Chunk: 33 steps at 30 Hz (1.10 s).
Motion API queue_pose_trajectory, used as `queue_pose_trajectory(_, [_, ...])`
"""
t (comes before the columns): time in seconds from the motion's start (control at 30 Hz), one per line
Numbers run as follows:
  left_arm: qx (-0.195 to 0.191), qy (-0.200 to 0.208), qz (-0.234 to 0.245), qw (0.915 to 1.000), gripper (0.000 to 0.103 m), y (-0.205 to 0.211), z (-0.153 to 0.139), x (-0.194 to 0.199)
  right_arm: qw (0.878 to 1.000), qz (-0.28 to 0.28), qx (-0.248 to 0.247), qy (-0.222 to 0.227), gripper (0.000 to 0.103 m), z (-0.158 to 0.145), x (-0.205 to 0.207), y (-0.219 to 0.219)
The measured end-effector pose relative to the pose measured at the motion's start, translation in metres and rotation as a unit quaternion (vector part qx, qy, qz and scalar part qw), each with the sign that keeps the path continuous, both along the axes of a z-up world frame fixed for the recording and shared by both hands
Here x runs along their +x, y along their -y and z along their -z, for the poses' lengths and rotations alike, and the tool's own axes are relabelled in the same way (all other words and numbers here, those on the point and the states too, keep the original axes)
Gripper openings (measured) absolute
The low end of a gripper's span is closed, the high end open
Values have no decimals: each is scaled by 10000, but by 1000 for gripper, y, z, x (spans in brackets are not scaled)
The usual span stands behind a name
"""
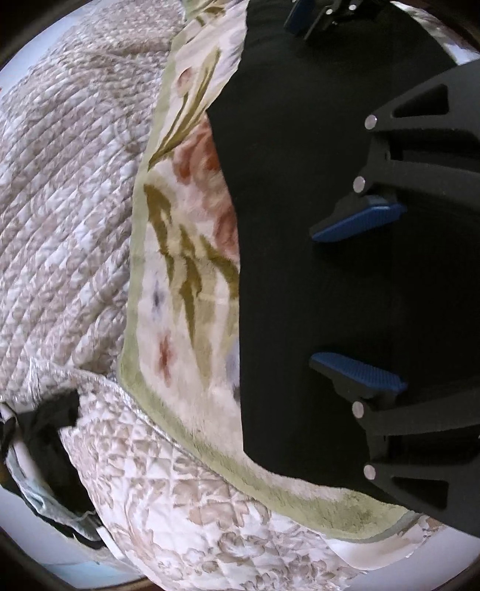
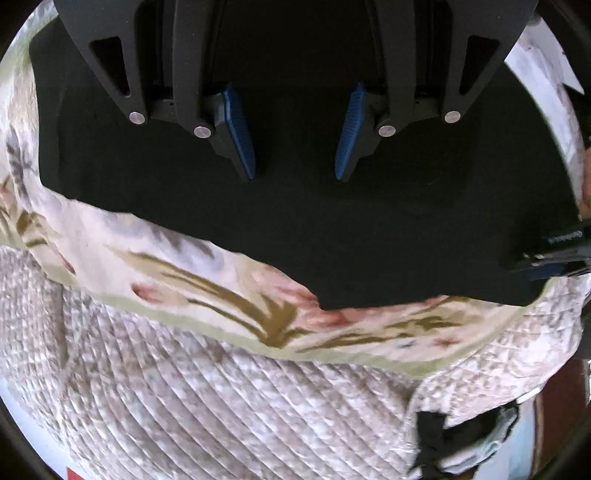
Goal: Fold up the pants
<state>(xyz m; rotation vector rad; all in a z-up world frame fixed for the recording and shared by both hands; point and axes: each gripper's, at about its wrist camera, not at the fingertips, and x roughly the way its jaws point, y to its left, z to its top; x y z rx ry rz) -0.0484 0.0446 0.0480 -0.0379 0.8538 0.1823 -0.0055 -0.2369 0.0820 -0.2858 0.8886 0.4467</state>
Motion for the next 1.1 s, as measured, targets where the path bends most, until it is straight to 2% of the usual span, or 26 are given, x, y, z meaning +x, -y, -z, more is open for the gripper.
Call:
queue_pose_trajectory(0.23, [-47,23,153,9999,66,4,-2,-16,9976,-625,299,74,46,-8,-18,-16])
queue_pose_trajectory(0.4, [-102,153,200,9996,66,5,-1,-38,9934,-1131,206,-49,46,-1,-37,-29])
queue_pose_trajectory(0.47, [-136,277,39,9995,66,-7,-6,-42,9936,-1113,155,-97,46,3,-38,-28])
queue_pose_trajectory(0.57, [64,458,-604,9971,66,-37,-11,-44,9953,-937,240,-74,46,0,-32,-20])
queue_pose_trajectory(0.7, [-241,353,-1257,9912,66,-82,-7,-44,9971,-607,451,-106,46,-4,-24,-8])
queue_pose_trajectory(0.8, [-227,322,-1611,9861,68,-101,-2,-46,9977,-490,452,-110,46,-5,-21,-5])
queue_pose_trajectory(0.93, [-612,254,-1807,9813,69,-118,7,-47,9980,-423,450,-112,46,-5,-19,-4])
queue_pose_trajectory(1.1, [-846,305,-1603,9830,71,-115,9,-45,9982,-437,398,-77,46,-5,-19,-4])
